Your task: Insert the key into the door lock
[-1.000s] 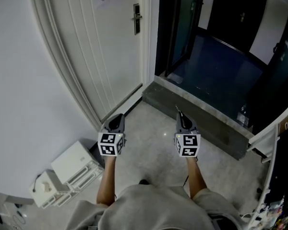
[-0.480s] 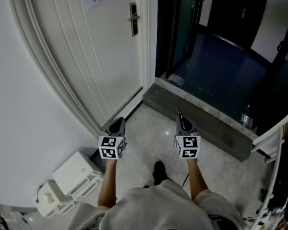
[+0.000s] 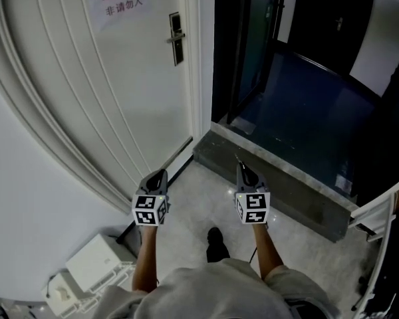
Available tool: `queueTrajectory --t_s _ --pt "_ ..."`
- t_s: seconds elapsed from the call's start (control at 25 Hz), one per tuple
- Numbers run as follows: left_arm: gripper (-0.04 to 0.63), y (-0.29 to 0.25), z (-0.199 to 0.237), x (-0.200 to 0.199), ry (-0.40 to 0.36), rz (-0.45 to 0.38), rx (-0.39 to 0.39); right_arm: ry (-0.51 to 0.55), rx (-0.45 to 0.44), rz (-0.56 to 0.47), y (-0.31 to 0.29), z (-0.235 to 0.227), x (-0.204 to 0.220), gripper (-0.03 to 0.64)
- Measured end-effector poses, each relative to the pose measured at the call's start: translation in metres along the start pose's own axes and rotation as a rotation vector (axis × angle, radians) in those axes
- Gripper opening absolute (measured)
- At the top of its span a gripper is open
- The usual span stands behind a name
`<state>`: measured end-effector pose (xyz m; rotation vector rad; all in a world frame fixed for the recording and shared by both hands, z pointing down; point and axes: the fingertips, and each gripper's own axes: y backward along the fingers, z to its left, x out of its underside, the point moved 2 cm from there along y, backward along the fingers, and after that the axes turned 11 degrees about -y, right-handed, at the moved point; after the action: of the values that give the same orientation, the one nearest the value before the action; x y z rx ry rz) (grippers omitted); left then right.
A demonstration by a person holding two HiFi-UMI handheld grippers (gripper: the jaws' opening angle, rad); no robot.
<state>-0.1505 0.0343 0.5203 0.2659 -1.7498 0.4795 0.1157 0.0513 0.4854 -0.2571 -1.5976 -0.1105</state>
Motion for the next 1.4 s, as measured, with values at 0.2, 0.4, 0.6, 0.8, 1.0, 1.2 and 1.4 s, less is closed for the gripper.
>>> queueTrajectory --t_s 0.2,0.4,0.6,0.8,1.0,1.2,1.4 --pt "0.017 -0.082 0.015 -0.028 -0.002 -0.002 -0.008 0.006 -0.027 0.003 -0.076 -0.039 -0.022 0.03" --pt "0.017 -0.16 0.03 -0.058 -0.015 -0.016 -0.019 0.018 -0.049 -0.003 -0.147 -0.078 -0.04 0.029" --pt "0.017 -0.229 0.051 -0.07 -0.019 -0.02 -0.037 0.022 -0.072 -0.005 -0.216 -0.105 -0.05 0.029" --pt "0.017 -0.279 0.071 -0.066 -0.016 -0.002 -0.043 0.014 -0.084 0.015 -0.275 -0.119 -0.047 0.029" --pt "0.017 -0.307 0.092 -0.054 -0.003 0.04 -0.049 -0.004 -0.098 0.047 -0.316 -0.12 -0.038 0.029" --pt "0.017 -0.335 0.122 -0.047 0.003 0.054 -0.04 -0.008 -0.095 0.053 -0.356 -0.113 -0.039 0.03" --pt "0.017 -0.373 0.159 -0.058 -0.016 0.02 -0.006 -0.007 -0.062 0.049 -0.398 -0.102 -0.05 0.029"
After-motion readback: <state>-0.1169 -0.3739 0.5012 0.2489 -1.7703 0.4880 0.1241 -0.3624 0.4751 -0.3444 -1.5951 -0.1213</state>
